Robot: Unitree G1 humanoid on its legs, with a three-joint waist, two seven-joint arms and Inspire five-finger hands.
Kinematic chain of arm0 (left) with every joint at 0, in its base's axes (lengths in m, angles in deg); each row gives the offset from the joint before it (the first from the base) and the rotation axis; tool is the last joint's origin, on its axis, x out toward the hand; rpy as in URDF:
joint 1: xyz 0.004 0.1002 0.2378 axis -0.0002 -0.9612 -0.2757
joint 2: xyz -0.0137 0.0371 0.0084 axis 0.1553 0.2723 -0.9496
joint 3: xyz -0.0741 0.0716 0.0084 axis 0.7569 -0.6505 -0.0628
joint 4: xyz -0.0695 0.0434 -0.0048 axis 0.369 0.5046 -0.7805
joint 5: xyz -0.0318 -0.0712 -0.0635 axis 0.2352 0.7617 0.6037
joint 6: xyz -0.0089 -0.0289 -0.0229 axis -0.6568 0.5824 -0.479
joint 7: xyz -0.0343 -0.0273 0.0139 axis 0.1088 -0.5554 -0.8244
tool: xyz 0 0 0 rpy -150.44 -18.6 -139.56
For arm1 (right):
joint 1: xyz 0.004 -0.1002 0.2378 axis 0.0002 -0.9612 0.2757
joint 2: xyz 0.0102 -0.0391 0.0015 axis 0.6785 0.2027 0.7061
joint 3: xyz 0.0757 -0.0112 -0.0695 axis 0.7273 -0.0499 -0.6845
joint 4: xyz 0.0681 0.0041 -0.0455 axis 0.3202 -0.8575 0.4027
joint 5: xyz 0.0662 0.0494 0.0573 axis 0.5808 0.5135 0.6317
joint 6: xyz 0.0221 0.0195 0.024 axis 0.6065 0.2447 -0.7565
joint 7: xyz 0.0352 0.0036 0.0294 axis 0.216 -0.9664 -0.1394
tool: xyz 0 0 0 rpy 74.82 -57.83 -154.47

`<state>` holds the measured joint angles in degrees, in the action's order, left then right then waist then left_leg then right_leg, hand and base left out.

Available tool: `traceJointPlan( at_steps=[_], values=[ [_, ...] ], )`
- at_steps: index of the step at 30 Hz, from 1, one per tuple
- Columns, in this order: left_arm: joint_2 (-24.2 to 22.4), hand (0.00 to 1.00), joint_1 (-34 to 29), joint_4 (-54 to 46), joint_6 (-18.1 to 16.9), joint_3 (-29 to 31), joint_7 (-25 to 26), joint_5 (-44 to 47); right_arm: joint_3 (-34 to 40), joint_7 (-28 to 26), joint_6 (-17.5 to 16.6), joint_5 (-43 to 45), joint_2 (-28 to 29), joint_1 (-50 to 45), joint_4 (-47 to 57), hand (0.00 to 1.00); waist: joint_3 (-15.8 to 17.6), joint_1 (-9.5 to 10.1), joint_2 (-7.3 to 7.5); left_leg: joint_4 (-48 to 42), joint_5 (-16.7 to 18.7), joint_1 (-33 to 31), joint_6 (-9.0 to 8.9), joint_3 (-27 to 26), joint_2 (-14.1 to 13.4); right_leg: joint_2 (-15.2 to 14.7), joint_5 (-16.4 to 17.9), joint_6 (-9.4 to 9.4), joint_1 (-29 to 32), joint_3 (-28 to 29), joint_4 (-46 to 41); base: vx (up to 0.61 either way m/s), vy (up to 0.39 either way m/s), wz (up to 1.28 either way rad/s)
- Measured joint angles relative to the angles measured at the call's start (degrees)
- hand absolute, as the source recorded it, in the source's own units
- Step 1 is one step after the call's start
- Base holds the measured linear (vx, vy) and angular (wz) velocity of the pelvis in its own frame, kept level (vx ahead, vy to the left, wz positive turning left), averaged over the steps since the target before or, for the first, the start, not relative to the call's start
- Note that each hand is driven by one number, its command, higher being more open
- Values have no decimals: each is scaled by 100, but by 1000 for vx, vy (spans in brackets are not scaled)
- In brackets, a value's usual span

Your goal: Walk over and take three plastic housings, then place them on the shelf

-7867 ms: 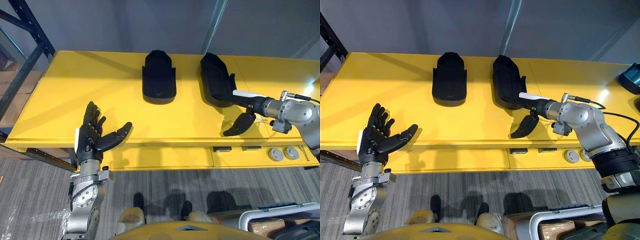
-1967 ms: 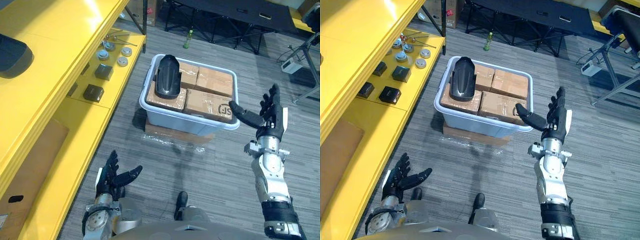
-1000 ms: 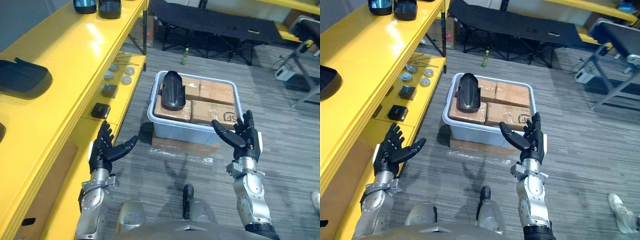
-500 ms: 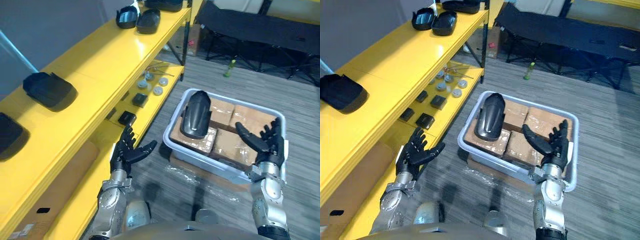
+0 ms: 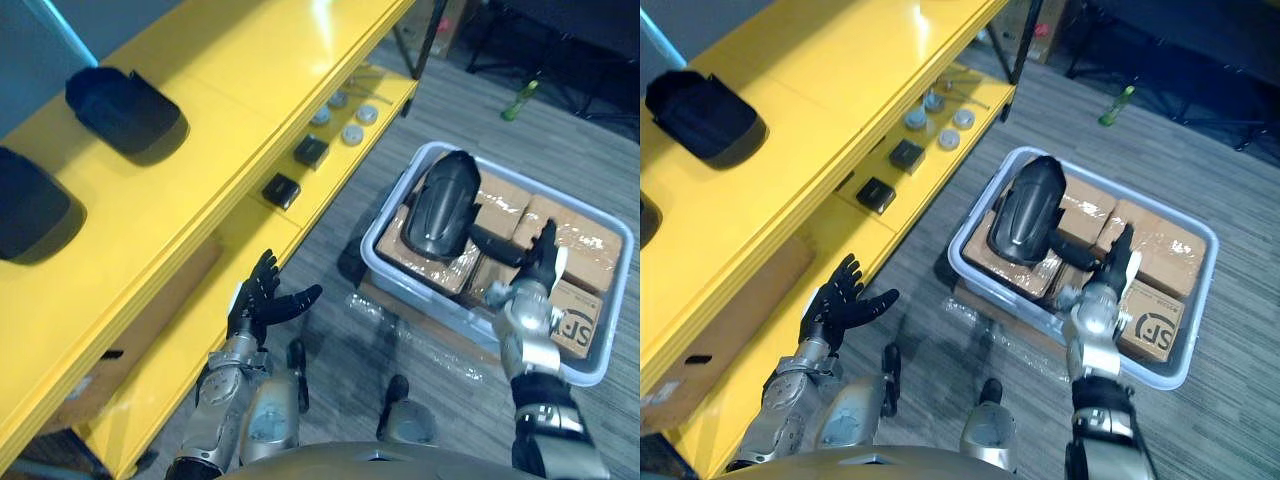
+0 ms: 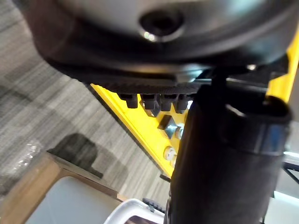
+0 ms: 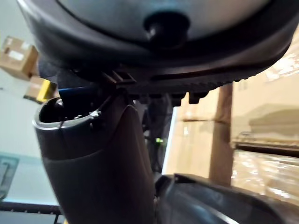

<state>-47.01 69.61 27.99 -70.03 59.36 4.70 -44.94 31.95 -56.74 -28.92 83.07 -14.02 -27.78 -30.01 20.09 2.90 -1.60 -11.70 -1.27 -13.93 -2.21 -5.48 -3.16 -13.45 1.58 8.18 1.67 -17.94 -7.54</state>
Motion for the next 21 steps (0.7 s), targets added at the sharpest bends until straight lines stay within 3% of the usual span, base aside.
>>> traceJointPlan(
  at_steps=[5,10,14,20,21],
  values=[
    [4,100,15,30,0,-111,7,43,-48,-75,28,0,-653,982,-839,100,258,74,-49,38,-170,-278,69,85,30,-24,-10,11,295,-68,-139,-34,4,11],
    [-1,100,110,208,-43,-271,75,186,-447,-431,306,-4,-1061,1416,-1428,100,383,125,-113,34,-182,-268,80,90,50,-48,-9,10,302,-64,-179,-5,3,-1],
    [-23,100,311,516,-114,-450,175,270,-874,-650,678,-25,-1579,2310,-2232,100,623,168,-370,-14,-220,-446,96,150,56,-109,108,-28,596,-84,-554,-55,11,5],
    [-76,100,421,933,-120,-604,347,468,-1234,-865,1262,-276,-1871,2873,-3032,100,712,357,-517,3,-364,-649,61,343,74,-184,332,-85,896,-245,-1028,-51,-19,17],
    [-77,100,419,941,-119,-612,353,499,-1239,-964,1367,-481,-1909,2919,-3059,0,713,370,-519,35,-409,-656,59,368,98,-226,402,-87,934,-291,-1143,-45,-29,24]
  ],
)
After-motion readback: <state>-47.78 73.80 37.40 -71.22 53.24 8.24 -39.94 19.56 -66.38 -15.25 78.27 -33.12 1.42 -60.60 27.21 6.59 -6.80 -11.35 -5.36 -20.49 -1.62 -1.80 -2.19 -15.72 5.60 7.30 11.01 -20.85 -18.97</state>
